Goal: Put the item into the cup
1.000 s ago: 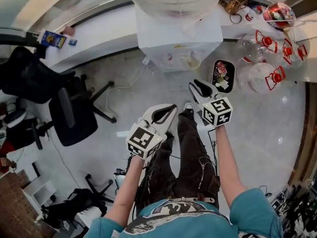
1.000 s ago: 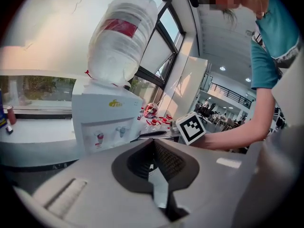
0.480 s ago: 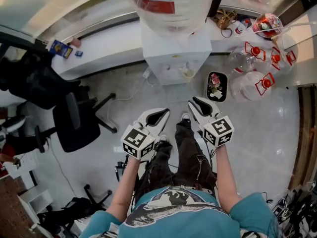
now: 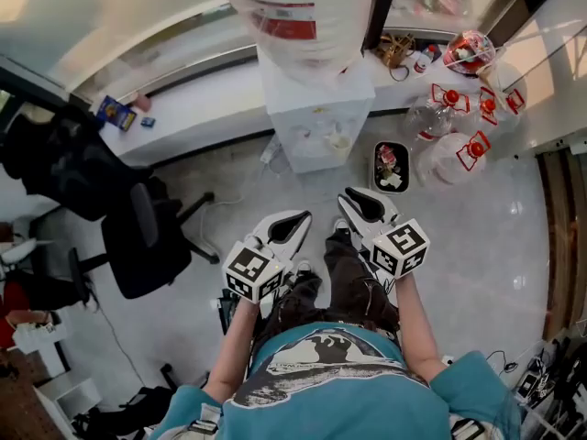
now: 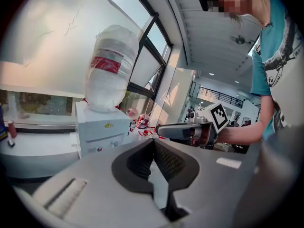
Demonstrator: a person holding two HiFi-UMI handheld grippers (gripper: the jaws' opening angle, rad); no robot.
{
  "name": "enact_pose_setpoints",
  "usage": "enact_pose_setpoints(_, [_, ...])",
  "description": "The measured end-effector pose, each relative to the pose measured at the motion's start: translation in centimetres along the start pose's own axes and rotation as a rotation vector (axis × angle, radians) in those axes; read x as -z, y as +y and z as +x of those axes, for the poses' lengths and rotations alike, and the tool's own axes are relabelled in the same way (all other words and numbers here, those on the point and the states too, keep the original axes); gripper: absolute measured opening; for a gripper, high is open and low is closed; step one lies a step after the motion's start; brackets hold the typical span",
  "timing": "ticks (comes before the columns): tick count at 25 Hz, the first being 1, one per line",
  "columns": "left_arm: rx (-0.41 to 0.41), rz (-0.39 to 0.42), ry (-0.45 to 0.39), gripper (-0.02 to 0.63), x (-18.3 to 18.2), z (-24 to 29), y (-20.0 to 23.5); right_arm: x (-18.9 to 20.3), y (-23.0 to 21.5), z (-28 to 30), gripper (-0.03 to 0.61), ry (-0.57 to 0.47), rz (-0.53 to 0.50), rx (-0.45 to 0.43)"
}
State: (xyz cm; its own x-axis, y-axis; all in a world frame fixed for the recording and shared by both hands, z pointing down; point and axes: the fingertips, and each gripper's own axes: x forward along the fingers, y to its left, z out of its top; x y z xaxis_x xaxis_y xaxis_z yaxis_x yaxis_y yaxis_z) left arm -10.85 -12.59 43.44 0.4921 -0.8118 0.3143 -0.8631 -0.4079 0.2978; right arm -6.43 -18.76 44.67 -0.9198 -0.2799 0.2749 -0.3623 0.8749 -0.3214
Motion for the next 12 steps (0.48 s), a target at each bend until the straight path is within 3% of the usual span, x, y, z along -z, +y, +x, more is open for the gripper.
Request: enact_pose_setpoints(12, [0.075,-0.009,-0.027,0.012,2.4,-7.1,-2.8,0.6,8.6,-1.9,0.05,-0.033,-0.011,0.045])
